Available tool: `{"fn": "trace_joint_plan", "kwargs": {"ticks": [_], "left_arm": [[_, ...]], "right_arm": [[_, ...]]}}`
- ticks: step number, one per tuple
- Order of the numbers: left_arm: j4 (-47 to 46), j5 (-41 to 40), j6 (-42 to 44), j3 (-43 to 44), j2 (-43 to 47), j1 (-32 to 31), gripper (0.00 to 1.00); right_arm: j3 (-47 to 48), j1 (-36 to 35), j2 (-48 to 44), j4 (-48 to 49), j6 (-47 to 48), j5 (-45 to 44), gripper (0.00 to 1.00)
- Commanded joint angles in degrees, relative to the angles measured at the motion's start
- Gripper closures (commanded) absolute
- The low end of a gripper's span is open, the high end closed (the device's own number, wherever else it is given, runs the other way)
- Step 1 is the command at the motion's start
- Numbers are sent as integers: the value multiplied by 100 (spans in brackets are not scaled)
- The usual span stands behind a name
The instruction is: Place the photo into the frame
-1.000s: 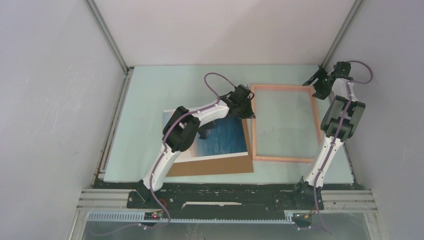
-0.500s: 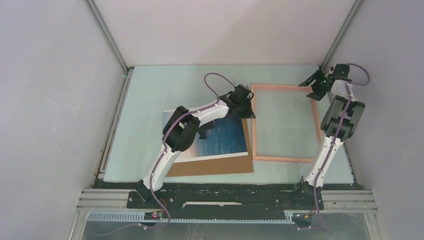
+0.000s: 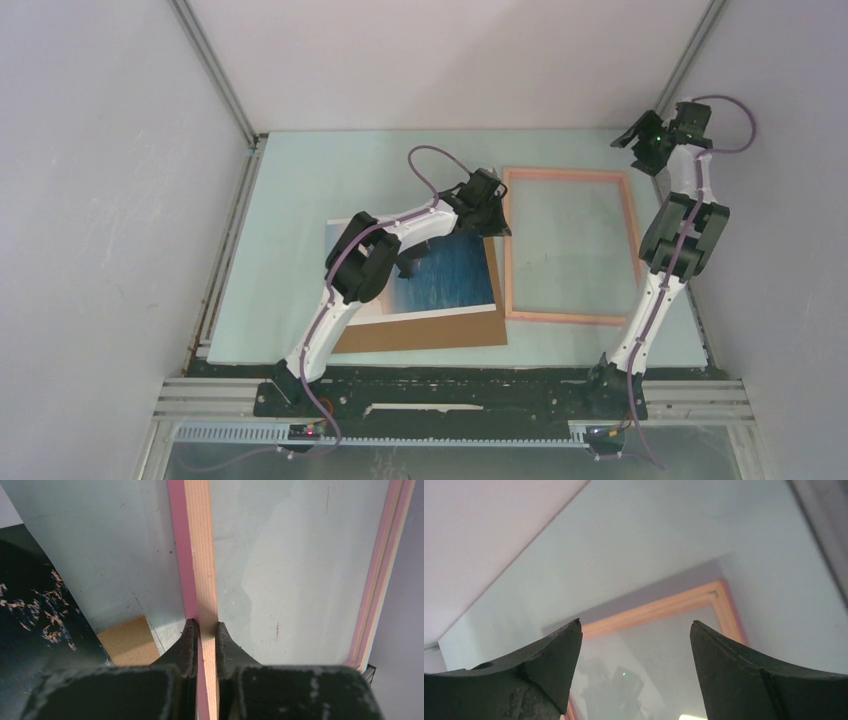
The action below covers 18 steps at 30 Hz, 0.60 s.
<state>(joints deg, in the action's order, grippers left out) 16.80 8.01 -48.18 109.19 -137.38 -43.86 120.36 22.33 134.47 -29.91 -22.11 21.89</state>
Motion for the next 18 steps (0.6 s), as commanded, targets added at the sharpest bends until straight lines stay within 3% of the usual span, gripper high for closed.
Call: {"fn": "trace_joint_plan", "kwargs": {"ticks": [1,18], "left_arm": [[-221,172,-50,-139,-85,22,100],[-309,248,-120,-196,-70,60,100]], "right_arm": [[297,154,100,17,42,-124,13],[447,228,672,-194,-58,-35,14]]}}
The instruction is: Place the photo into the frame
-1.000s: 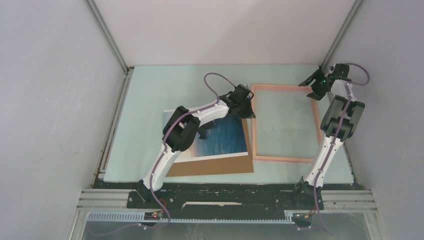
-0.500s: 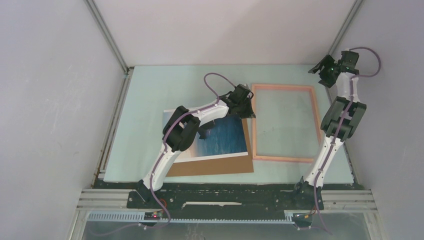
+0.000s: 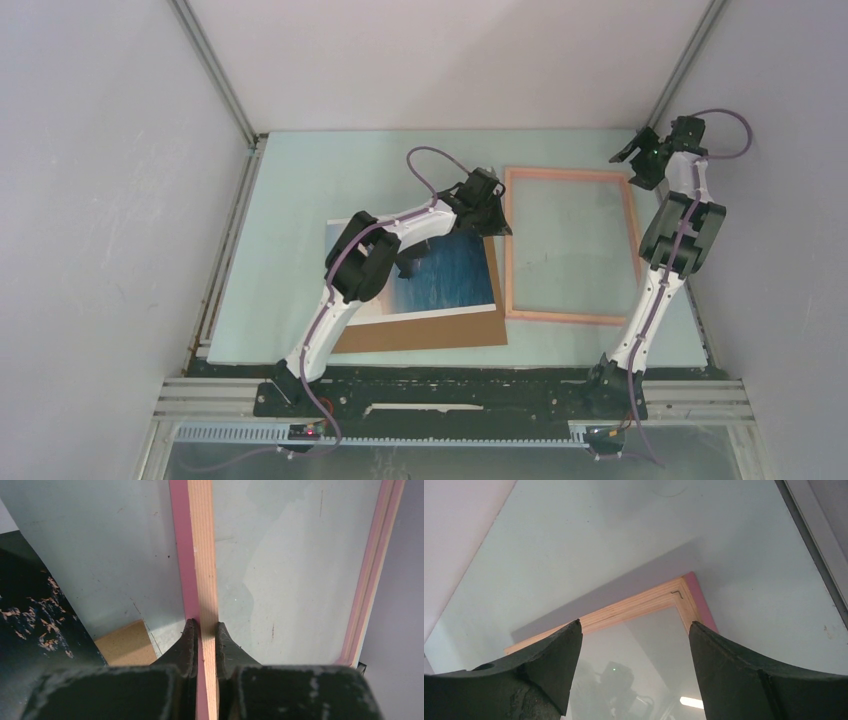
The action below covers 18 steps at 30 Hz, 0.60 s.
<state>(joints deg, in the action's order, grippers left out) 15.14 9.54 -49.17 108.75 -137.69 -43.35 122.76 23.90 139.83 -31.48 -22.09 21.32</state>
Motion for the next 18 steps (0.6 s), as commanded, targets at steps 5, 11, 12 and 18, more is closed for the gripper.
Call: {"fn": "trace_joint_plan", "kwargs": {"ticks": [5,11,12,18], "left_arm": [[-142,83,-22,-170,-24,11,100],[-150,86,-23,-148,-21,14,100],[-150,83,-23,-152,-21,7,100],[-169,99,-36,-143,-39,13,100]], "right_arm": [[179,51,151,-60,-65,-64,14],[214,36,288,-190,-271,115,15],[216,34,302,-218,-314,186,15],[-56,-11,165,-114,-390,748,16]]}}
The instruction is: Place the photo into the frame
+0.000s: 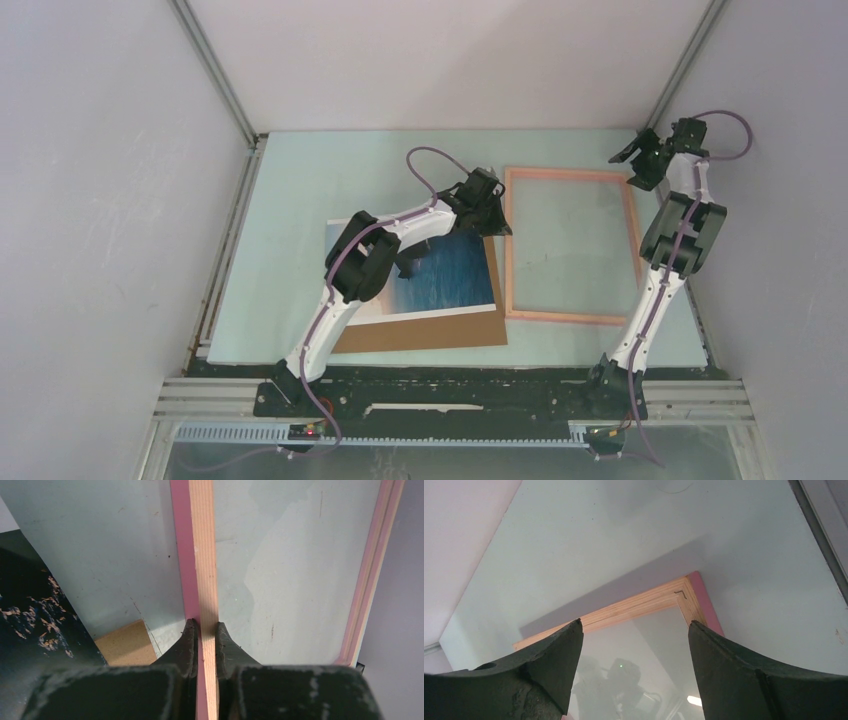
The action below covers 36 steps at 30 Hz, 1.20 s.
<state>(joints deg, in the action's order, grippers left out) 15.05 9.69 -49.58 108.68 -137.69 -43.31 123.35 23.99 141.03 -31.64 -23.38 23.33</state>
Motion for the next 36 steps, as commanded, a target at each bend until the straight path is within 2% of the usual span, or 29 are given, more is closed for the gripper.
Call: {"fn": "trace_joint_plan", "kwargs": {"ticks": [1,8,20,27,32,36], "left_arm": [[-168,87,3,-137,-47,12,100],[-169,74,5,-139,-30,15,100],[-301,164,10,-185,31,16,100],[-347,186,-34,-201,14,15,100],[-402,226,-4,-238,64,15,100],[-412,230,44,-251,102,11,99]], "right_arm": [[-239,-13,-14,-17,-282,624,16],[-935,-23,-684,351,-363,816,16],[-1722,-78,-1627,193,11,492,16],[-1975,47,-1608,582,-251,1515,16],[-2017,-43,-1753,592,-46,1124,16],[-1889,-49,-1743,126,303,175,15]]}}
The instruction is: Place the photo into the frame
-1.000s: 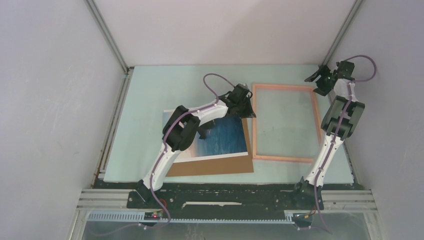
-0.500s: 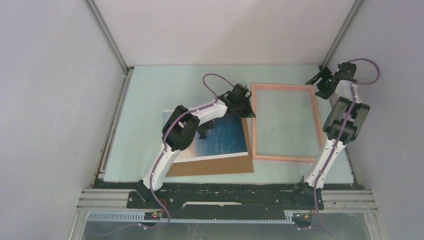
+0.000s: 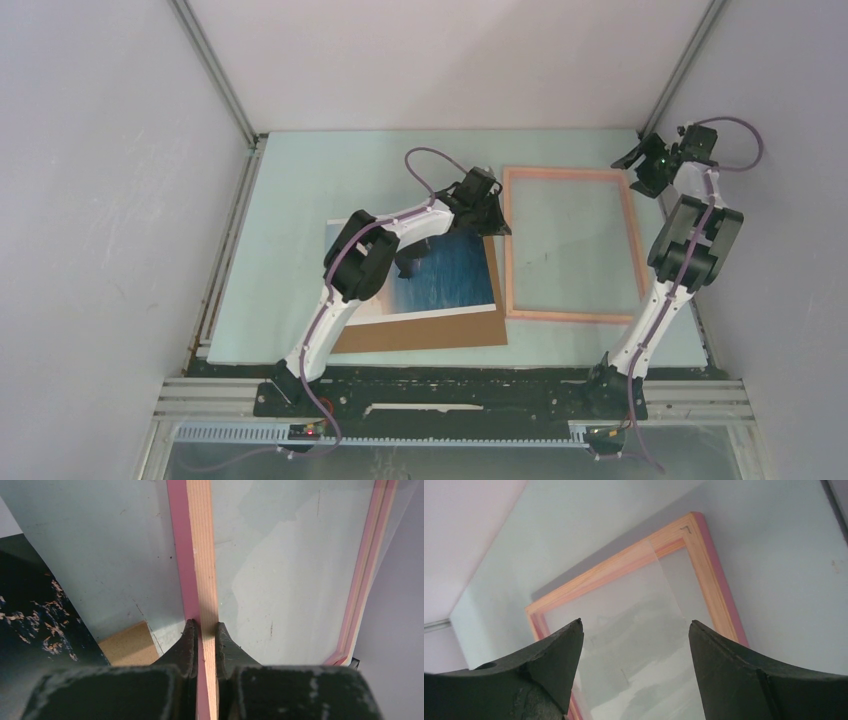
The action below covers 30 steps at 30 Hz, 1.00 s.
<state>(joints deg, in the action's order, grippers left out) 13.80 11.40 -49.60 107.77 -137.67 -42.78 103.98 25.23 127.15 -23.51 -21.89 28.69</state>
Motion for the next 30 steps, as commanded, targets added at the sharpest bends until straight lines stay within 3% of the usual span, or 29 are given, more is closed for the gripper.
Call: {"fn": "trace_joint_plan", "kwargs": {"ticks": [1,8,19,30], "left_arm": [[-287,49,55,-156,108,-37,99],[78,-336,580,269,50,28,100],[76,-26,901,331,117,400,100],[-82,30,845,-1039,825,472,100]], "right_arm": [[29,-150,-362,-721,193,-499,15],[-3,-57,-223,-555,134,-186,15],[269,-272,-175,-739,452,-95,13],[466,-535,-205,-936,508,-191,13]]}}
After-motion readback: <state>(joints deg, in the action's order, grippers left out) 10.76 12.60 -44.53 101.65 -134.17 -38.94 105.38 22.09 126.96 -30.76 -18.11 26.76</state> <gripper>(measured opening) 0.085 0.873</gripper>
